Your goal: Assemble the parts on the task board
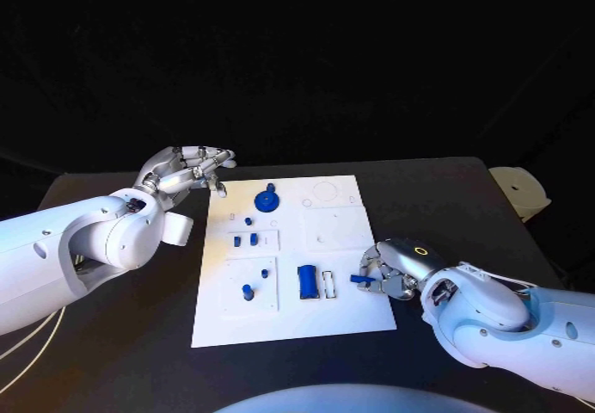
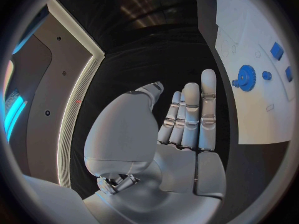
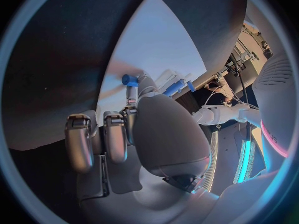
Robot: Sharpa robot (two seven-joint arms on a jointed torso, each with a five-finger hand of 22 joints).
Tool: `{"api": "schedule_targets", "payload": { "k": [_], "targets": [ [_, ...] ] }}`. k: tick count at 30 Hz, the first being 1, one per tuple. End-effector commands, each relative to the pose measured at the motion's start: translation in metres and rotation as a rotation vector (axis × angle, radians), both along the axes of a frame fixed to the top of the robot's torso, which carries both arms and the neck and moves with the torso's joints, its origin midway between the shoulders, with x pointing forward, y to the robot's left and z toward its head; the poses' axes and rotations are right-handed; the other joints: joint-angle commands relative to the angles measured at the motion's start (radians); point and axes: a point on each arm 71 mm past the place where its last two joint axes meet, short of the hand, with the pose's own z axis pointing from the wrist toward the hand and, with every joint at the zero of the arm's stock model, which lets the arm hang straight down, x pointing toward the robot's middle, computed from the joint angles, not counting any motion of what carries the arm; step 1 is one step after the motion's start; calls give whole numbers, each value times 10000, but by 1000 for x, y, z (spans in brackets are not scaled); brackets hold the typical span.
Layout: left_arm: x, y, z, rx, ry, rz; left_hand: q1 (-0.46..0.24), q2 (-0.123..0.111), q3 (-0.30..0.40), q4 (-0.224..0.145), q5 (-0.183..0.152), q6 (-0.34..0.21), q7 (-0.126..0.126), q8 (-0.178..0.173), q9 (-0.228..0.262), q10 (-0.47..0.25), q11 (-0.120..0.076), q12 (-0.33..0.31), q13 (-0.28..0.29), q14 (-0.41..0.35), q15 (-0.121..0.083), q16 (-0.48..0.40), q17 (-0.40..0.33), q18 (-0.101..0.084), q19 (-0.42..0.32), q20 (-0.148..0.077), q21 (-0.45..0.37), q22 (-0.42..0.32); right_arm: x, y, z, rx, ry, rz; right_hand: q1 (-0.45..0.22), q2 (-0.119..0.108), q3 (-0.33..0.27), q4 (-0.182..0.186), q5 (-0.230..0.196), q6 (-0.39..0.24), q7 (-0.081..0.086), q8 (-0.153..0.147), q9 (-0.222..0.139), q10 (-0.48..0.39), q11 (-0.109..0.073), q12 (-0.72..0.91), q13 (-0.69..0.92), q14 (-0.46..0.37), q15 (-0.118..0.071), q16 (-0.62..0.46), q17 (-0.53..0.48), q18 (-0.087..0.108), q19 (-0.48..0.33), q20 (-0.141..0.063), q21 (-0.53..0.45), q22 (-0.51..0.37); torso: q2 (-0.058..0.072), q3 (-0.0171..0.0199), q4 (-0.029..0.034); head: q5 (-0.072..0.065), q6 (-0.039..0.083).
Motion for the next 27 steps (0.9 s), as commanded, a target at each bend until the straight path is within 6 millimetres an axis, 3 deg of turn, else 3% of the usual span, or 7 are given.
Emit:
{"api": "schedule_targets", "payload": {
  "k": [1, 3, 4, 5, 6, 8, 27],
  "targets": [
    [-1, -3, 1, -93, -33, -180, 40, 60, -27, 54, 47, -83, 53, 24, -9, -70, 2, 59, -9, -59, 17, 56, -8, 149, 49, 35, -34, -9, -3, 0, -1, 215, 235, -334, 1104, 1117, 447, 148, 169, -92, 27, 79, 99, 236, -189, -62, -377, 1012, -39, 55, 2417, -67, 1045, -94, 46, 2628, -4, -16, 5, 7, -2],
    [-1, -3, 1, -94, -33, -180, 40, 60, -27, 54, 47, -83, 53, 24, -9, -70, 2, 59, -9, -59, 17, 56, -8, 149, 49, 35, -34, -9, -3, 0, 0, 390, 284, -407, 813, 866, 1224, 218, 256, -124, 18, 143, 189, 250, -155, -69, -373, 1013, -35, 57, 2422, -67, 1045, -79, 46, 2628, -2, -16, 6, 10, 0],
    [0, -3, 1, -94, -34, -181, 40, 60, -27, 54, 47, -83, 53, 24, -9, -70, 2, 59, -9, -59, 17, 56, -8, 149, 49, 35, -34, -9, -3, 1, 2, 547, 341, -472, 421, 563, 2113, 195, 309, -117, 16, 218, 280, 259, -164, -76, -368, 1015, -26, 60, 2429, -67, 1045, -74, 46, 2628, -4, -15, 5, 15, 4],
    [0, -3, 1, -96, -35, -186, 40, 60, -27, 54, 47, -83, 53, 24, -9, -70, 2, 59, -9, -59, 17, 56, -8, 149, 49, 35, -34, -9, -4, 3, 4, 789, 458, -572, -394, -47, 3071, 214, 770, -112, 2, 299, 382, 275, -167, -65, -348, 1017, -33, 64, 2436, -67, 1045, -60, 46, 2628, -6, -16, 5, 11, 10],
    [0, -3, 1, -98, -36, -189, 40, 60, -27, 54, 47, -83, 53, 24, -9, -70, 2, 59, -9, -59, 17, 56, -8, 149, 49, 35, -34, -9, -4, 4, 5, 968, 564, -648, -845, -393, 3476, 157, 1016, -124, -16, 328, 428, 291, -165, -46, -330, 1020, -48, 70, 2448, -67, 1045, -63, 46, 2628, -8, -13, 3, 5, 8],
    [0, -4, 1, -100, -37, -196, 40, 60, -27, 54, 47, -83, 53, 24, -9, -70, 2, 59, -9, -59, 17, 56, -8, 149, 49, 35, -34, -9, -4, 6, 6, 1233, 745, -748, -1225, -574, 3878, 144, 1247, -107, -19, 377, 484, 307, -155, -28, -315, 1021, -61, 74, 2456, -67, 1045, -78, 46, 2628, -8, -13, 6, 10, 8],
    [-1, -5, 1, -117, -40, -238, 59, 67, -26, 55, 49, -87, 53, 31, -13, -78, 2, 74, -12, -62, 17, 60, -16, 149, 51, 35, -37, -11, -3, 32, 1, 2457, 1791, -1026, -2372, -923, 4609, 184, 738, -84, -8, 477, 625, 319, -150, -55, -309, 1021, -39, 72, 2454, -67, 1045, -73, 46, 2628, 15, -5, 4, 40, -20]
  ]
}}
